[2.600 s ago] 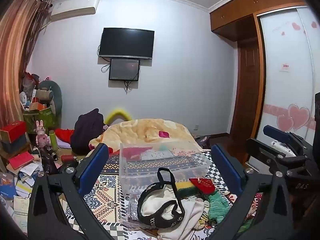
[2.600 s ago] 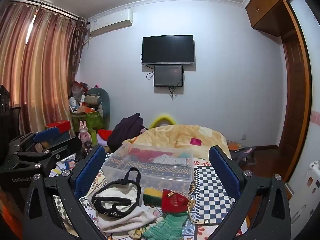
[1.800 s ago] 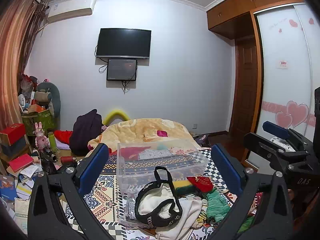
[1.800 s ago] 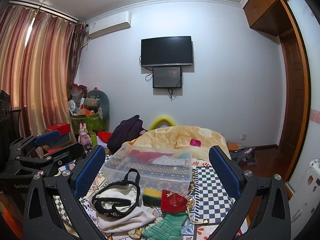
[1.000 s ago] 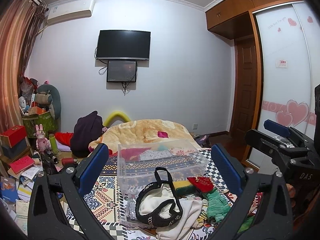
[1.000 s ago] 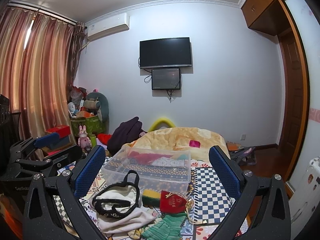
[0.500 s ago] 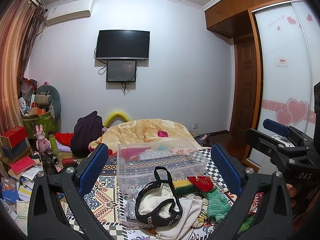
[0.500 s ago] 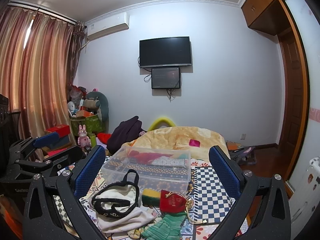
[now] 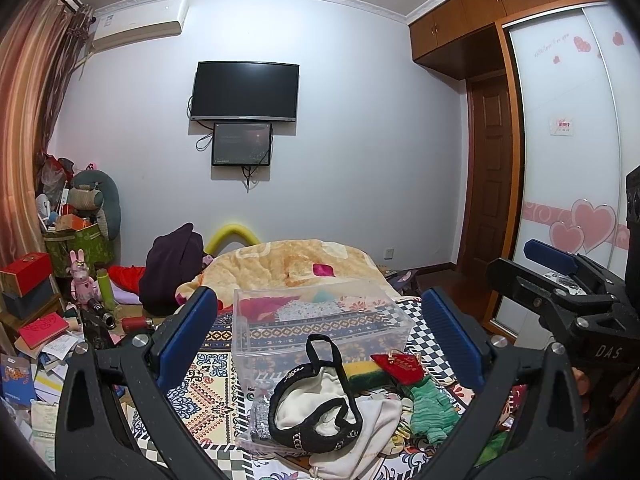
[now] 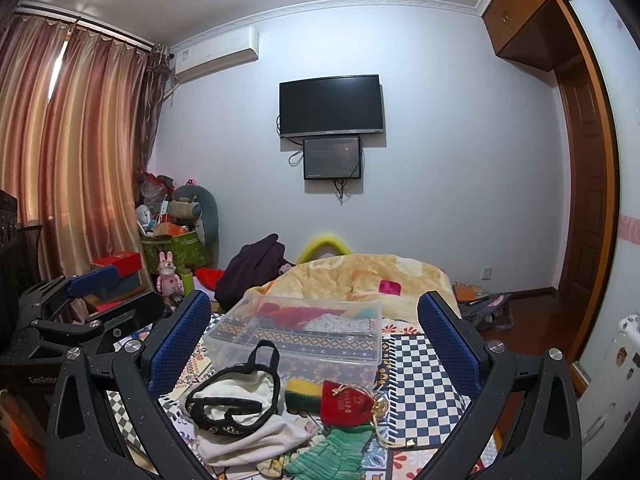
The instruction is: Organize soft objects
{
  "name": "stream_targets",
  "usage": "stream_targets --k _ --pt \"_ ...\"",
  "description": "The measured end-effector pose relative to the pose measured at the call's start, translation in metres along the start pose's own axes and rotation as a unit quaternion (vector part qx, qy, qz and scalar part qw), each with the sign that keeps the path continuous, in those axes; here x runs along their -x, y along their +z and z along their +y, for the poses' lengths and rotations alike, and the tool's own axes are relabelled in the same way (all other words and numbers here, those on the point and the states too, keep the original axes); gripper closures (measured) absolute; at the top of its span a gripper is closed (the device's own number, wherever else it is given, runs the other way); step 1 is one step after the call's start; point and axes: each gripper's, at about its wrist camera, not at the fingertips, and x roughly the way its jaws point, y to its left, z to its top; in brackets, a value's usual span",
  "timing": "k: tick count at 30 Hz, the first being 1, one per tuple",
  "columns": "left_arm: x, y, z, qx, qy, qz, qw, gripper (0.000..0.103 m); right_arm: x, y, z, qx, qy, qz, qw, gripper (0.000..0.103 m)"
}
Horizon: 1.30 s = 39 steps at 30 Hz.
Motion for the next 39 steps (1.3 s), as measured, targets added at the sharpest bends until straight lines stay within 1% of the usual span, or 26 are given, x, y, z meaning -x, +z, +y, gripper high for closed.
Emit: stream_targets --k 15,20,23,28,30,31,32,36,37,39 --pt "-0.002 -0.002 0.0 0.003 -0.002 0.003 1.0 0.0 -0.003 -0.003 -0.002 0.002 -0.005 0.003 1.0 0.0" --pt "-0.018 -0.012 0.004 0.002 -0.009 0.032 0.9994 0.0 -0.019 -0.013 -0.014 -0.007 -0.026 0.028 0.999 0.0" --pt "-0.035 -0.024 0.007 0.003 -0.017 0.06 0.9981 0.0 -0.035 -0.025 -0.028 -0.025 -0.024 0.056 0.998 0.0" --pt "-0.063 -0.046 0.014 0.009 -0.014 0.101 0.9947 0.0 -0.055 -0.047 -0.046 -0.05 -0.017 0.104 0.993 0.0" --pt "-0.073 -0.053 0.018 0.016 -0.013 0.116 0.993 0.004 -0.062 -0.054 -0.051 -0.059 -0.014 0.121 0.991 0.0" --pt "-0.078 -0.057 0.02 0.019 -0.012 0.125 0.9919 0.011 -0.066 -0.057 -0.053 -0.063 -0.013 0.128 0.99 0.0" --pt "-0.084 -0.061 0.022 0.02 -0.012 0.136 0.9905 0.015 -0.068 -0.06 -0.055 -0.065 -0.012 0.133 0.989 0.0" --pt "-0.101 -0.075 0.03 0.034 -0.008 0.16 0.9865 0.021 -0.081 -0.074 -0.059 -0.071 -0.007 0.166 0.984 0.0" --pt "-0.105 -0.079 0.032 0.036 -0.007 0.164 0.9858 0.026 -0.083 -0.077 -0.06 -0.072 -0.006 0.172 0.983 0.001" --pt "-0.112 -0.087 0.037 0.038 -0.006 0.175 0.9838 0.031 -0.091 -0.085 -0.062 -0.075 -0.007 0.186 0.98 0.001"
